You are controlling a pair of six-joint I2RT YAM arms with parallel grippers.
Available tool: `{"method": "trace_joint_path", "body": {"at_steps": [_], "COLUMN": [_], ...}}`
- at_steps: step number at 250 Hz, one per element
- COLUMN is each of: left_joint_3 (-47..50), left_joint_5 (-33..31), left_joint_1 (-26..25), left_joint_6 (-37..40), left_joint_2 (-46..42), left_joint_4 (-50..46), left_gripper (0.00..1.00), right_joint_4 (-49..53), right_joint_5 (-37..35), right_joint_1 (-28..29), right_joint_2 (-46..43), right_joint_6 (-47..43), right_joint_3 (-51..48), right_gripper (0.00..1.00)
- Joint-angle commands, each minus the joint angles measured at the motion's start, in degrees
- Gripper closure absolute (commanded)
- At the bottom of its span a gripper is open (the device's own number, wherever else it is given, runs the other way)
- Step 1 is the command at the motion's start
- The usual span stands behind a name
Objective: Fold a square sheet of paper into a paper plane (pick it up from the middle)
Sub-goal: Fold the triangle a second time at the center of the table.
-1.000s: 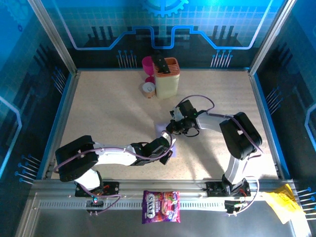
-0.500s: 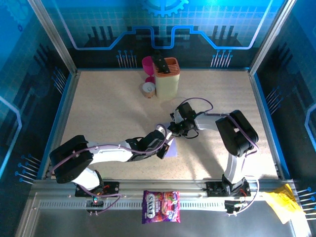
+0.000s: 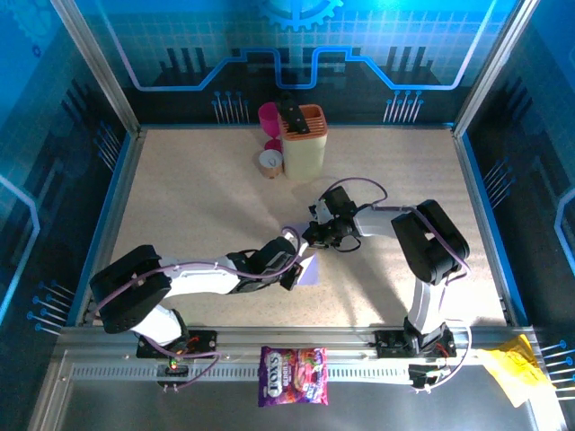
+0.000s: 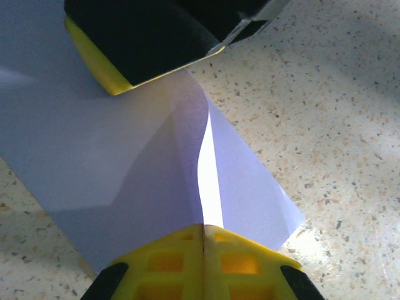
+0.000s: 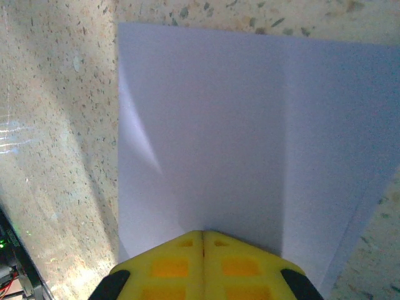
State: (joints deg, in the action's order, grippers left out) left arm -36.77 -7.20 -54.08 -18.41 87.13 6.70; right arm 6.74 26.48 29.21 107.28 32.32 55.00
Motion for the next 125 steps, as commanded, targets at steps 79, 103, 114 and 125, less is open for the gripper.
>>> {"method": "trace_joint_path", "body": {"at_steps": [79,103,114,125], "left_joint_3": [-0.95,-1.37,-1.54,-1.84], "left_joint_5": [-0.01,-0.02,0.05,-0.01], "left_joint_1": [2.68,3.15,3.35,3.44], "left_joint_6": [4.38,5.14,5.45,5.86], "left_joint_2": [1.42,2.05,2.39,2.68], "left_joint_4": [-0.54,-0.7,-0.81,-0.83], "left_gripper": [1.0,1.0,1.0,1.0], "right_joint_4": [1.93,1.76,1.72,1.63], "right_joint_5": [-3.47,-3.47,-3.5,-3.47], "right_joint_1": [0.23,0.23,0.14,0.24], "right_joint_2": [3.53,3.65,3.72,3.72], "right_joint_6": [-0.3,-0.17,-0.16,-0.24], "right_joint_3": [-2.52,-2.64,-2.74,-2.85], "right_gripper": [1.0,1.0,1.0,1.0]}}
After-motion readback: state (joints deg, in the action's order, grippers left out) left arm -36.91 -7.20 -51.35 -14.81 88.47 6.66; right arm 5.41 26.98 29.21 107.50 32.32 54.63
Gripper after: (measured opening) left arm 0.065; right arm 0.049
